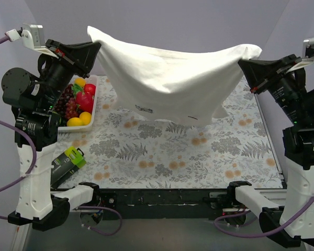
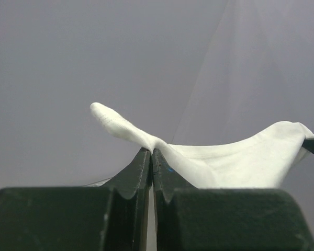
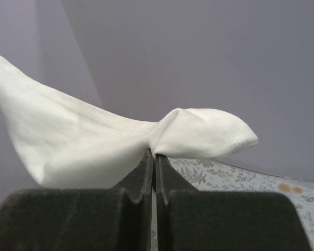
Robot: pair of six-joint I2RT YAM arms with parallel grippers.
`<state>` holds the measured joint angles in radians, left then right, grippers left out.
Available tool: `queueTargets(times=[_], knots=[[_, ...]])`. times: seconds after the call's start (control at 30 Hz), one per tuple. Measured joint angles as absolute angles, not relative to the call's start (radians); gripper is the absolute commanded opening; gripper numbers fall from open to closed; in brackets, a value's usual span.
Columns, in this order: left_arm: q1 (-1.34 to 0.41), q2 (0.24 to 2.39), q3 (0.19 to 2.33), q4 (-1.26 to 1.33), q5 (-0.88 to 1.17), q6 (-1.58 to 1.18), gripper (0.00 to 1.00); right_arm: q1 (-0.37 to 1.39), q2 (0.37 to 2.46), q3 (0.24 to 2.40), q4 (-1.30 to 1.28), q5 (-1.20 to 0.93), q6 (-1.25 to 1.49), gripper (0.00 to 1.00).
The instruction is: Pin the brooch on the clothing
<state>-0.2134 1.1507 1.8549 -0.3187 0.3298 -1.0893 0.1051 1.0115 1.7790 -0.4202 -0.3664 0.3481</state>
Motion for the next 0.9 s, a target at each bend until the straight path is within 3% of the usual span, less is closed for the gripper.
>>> queueTargets(times=[0.47,0.9], knots=[[-0.213,1.075,1.827,-0.374,0.311,-1.075,0.0,0.105,0.952,1.772,-0.426,-0.361,0.357,0.01],[-0.213,1.311,1.815,-0.375,0.253,-1.071,0.0,0.105,1.153,1.692,-0.376,-0.33,0.334,0.01]])
